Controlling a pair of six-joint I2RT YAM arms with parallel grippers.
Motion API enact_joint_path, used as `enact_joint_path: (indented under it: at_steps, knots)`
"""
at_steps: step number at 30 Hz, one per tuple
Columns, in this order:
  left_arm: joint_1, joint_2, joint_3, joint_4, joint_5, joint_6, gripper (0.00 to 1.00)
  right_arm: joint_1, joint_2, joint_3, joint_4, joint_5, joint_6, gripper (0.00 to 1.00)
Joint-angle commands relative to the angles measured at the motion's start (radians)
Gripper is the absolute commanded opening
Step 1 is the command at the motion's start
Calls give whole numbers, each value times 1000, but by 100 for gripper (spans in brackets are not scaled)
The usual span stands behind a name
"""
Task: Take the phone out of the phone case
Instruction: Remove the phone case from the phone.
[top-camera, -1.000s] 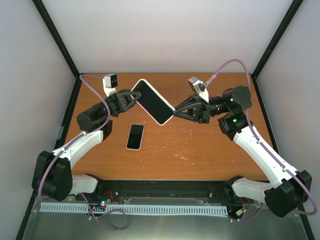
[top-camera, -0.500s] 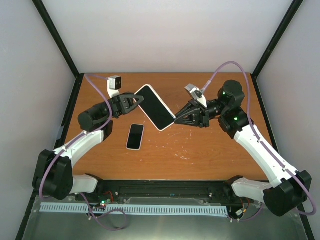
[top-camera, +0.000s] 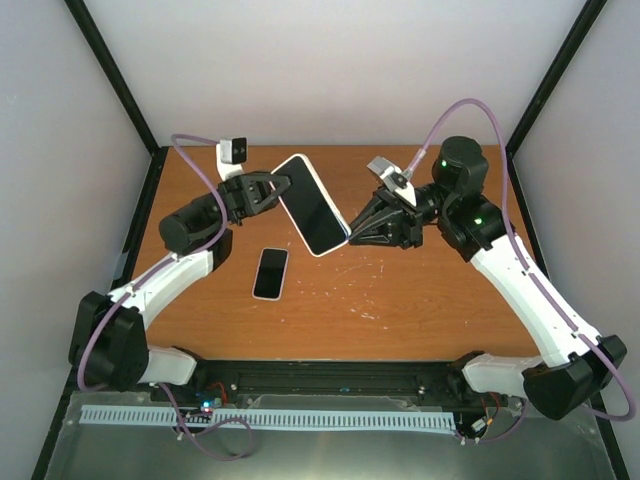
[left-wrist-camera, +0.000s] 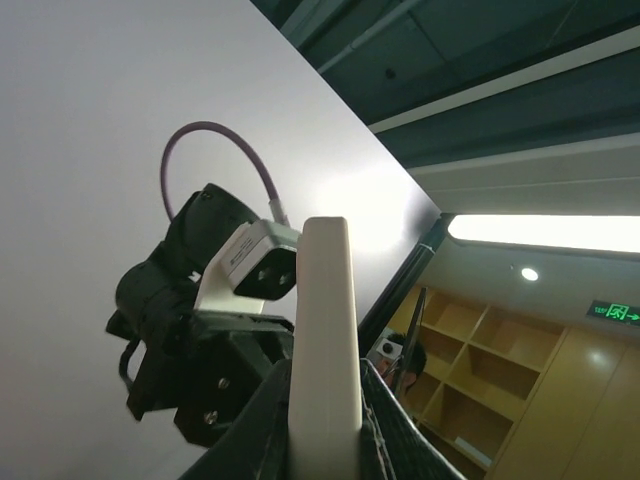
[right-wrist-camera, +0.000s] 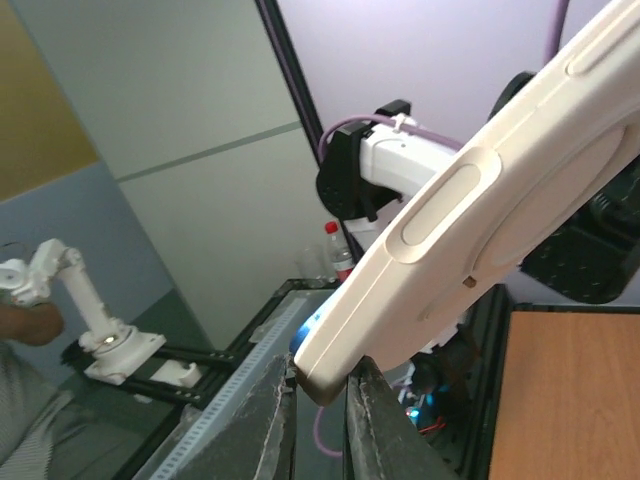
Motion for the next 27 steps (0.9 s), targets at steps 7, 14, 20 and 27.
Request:
enact_joint_path:
  at_steps: [7, 14, 20, 27]
  knots:
    - [-166, 51, 74, 288, 132, 31, 0, 17, 156, 33, -55, 250, -136, 3]
    - [-166, 15, 73, 271, 129, 36, 0, -21, 203, 54, -196, 567, -180, 3]
    - [-166, -36, 26, 157, 118, 132, 0, -40, 154, 14, -207, 719, -148, 3]
    - [-166, -53, -1, 59, 97, 199, 0, -40, 96, 44, -285, 1054, -215, 3]
